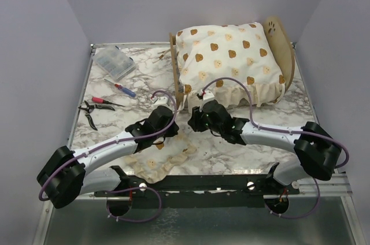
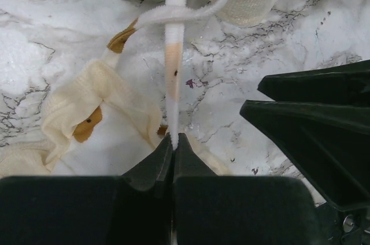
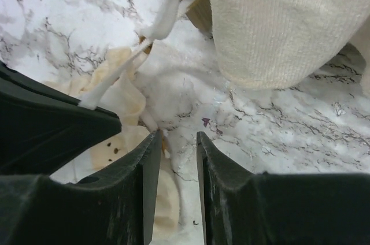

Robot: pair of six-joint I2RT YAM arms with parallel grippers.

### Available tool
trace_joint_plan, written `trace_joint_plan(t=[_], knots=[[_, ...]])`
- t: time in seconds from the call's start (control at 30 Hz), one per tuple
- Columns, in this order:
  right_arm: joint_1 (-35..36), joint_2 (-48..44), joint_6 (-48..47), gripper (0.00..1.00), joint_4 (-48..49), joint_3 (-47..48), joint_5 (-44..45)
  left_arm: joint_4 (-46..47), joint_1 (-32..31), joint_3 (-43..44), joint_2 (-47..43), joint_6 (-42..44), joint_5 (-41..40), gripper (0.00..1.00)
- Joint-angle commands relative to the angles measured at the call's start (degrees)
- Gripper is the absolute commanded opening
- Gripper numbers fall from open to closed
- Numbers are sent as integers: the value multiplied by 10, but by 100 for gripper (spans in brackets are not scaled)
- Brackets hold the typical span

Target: Set up the pet bed

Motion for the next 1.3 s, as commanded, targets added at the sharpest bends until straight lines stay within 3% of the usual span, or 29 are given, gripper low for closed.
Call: trace_joint_plan(t=[0.0,0.37,0.5,0.77,1.0,1.27], knots=[[1,22,-13,36,111,-32,7,-37,-1,34,-14,20,-6,0],[1,167,-31,43,332,-55,-14,-49,0,76,7,26,0,0],[1,210,-32,54,392,-55,-39,-49,6,83,8,23,2,0],[1,278,-23,64,485,-46,-71,-45,16,82,18,10,16,0],[1,316,-1,65,525,-23,-120,-39,19,69,11,-4,21,0],[1,360,38,61,514,21,-77,-33,21,61,4,-15,27,0]])
